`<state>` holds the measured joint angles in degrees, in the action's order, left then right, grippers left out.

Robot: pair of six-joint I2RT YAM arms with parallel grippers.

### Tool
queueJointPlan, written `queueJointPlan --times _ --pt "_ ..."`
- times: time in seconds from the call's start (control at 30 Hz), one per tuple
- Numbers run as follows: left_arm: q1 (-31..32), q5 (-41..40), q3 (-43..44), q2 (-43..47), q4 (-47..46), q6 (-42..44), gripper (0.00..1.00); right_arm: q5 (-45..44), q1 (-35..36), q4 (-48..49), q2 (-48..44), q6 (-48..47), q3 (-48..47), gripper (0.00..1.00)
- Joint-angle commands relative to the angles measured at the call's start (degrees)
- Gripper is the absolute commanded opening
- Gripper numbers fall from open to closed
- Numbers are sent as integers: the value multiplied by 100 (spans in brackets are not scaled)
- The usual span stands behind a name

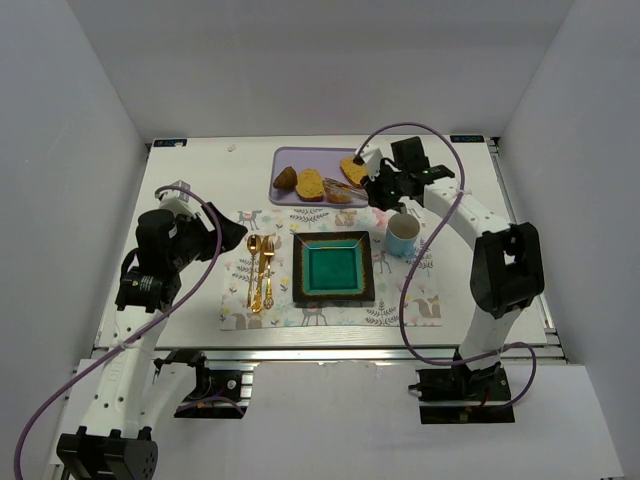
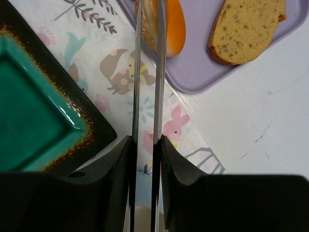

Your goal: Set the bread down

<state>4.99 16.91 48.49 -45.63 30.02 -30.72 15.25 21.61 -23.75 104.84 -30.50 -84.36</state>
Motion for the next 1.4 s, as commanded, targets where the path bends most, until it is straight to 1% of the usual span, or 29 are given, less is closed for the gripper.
queueJointPlan --times 0.0,0.17,0.3,0.37,0.5,0.6,0.7,0.77,0.87,0.9,1.03,1.17,1.37 --pt "-7 -38 20 107 -14 -22 83 224 10 318 -666 -26 51 20" --pt "-16 -21 20 98 -31 -22 83 487 2 187 -1096 -8 226 19" --pt "-7 -3 -6 107 -49 -39 83 944 72 -252 -1439 -236 446 19" --pt "-7 -3 -32 124 -66 -66 83 1085 220 -446 -1772 -412 857 20" --pt "-16 14 -68 142 -119 -101 83 1156 546 -438 -2344 -720 1746 20" --pt "-7 32 -77 142 -128 -110 83 1086 801 -385 -2556 -703 2193 21" --pt "-16 41 -68 124 -119 -101 83 954 994 -306 -2582 -615 2423 22" --pt "-7 41 -50 124 -93 -92 83 875 1073 -245 -2547 -571 2476 23" --pt "-7 23 -24 124 -58 -83 83 805 1100 -201 -2503 -562 2503 34" --pt "-16 6 -24 150 -49 -83 83 796 1100 -200 -2495 -580 2494 40" --pt "-7 -3 -94 221 -58 -127 83 796 1100 -209 -2608 -685 2555 51" --pt "-7 -12 -147 273 -67 -154 83 901 1100 -157 -2749 -729 2591 52" --pt "-16 -3 -121 204 -84 -118 83 1095 1100 -16 -2942 -589 2547 48"
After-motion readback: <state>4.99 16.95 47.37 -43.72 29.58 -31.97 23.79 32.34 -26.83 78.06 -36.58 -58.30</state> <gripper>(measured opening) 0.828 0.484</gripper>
